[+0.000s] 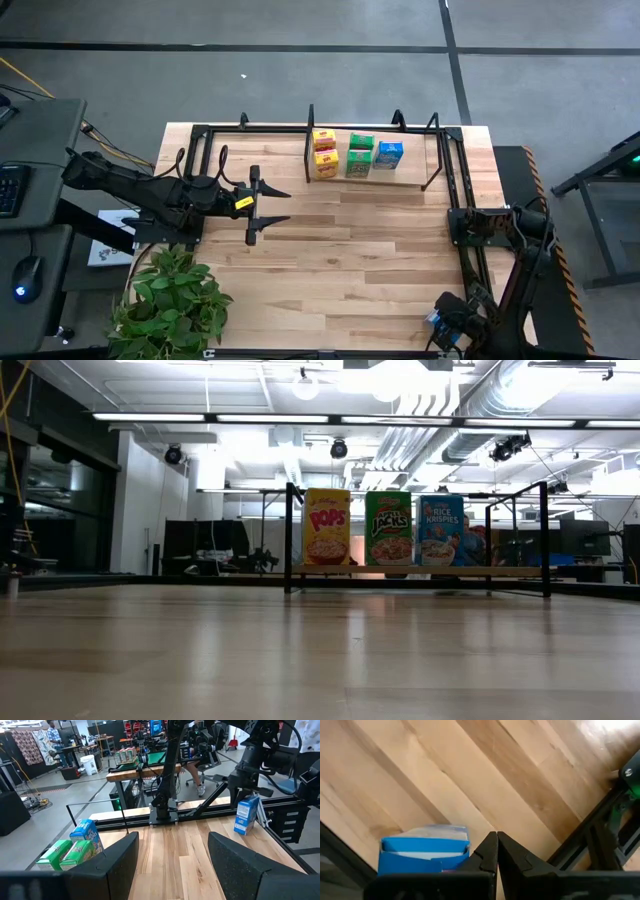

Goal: Stack cereal on shelf
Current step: Put the blue cereal box on the shelf

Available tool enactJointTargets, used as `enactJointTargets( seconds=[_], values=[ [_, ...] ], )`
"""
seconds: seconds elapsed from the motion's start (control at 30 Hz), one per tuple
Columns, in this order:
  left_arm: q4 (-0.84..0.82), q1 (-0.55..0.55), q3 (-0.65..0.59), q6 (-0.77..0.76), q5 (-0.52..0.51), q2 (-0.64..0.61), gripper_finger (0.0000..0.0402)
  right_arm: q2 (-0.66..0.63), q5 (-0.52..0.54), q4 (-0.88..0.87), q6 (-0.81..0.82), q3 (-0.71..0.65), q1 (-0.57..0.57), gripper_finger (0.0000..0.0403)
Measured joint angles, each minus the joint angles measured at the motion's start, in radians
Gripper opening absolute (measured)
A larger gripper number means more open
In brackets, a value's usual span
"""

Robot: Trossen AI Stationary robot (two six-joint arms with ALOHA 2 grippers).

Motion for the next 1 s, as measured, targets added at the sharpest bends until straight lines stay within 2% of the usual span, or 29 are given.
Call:
enactJointTargets(
  seconds=[0.13, 0.27, 0.37, 0.57, 0.7, 0.83, 0.9, 1.0],
  values=[
    [0.001, 0.000, 0.000, 0.000, 0.000, 0.000, 0.0230, -0.001, -0.004, -0.044, -0.020, 0.025, -0.019, 0.0000],
    [0.001, 0.000, 0.000, 0.000, 0.000, 0.000, 0.0230, -0.012, 0.010, -0.141, -0.061, 0.125, -0.042, 0.0000],
    [0.001, 0.000, 0.000, 0.000, 0.000, 0.000, 0.0230, -0.029, 0.046, -0.118, -0.098, 0.175, -0.052, 0.0000],
    [-0.002, 0.000, 0.000, 0.000, 0.000, 0.000, 0.0230, -0.032, 0.047, -0.083, -0.035, 0.236, -0.085, 0.0000],
    [-0.006, 0.000, 0.000, -0.007, 0.000, 0.000, 0.0230, -0.032, -0.038, -0.083, 0.019, 0.249, -0.117, 0.0000],
    [-0.006, 0.000, 0.000, -0.007, 0.000, 0.000, 0.0230, -0.032, -0.231, -0.135, 0.105, 0.251, -0.150, 0.0004],
    [-0.006, 0.000, 0.000, -0.007, 0.000, 0.000, 0.0230, -0.032, -0.300, -0.132, 0.121, 0.251, -0.160, 0.0019],
    [-0.006, 0.000, 0.000, -0.007, 0.000, 0.000, 0.0230, -0.032, -0.307, -0.108, 0.164, 0.251, -0.162, 0.0061]
  ],
)
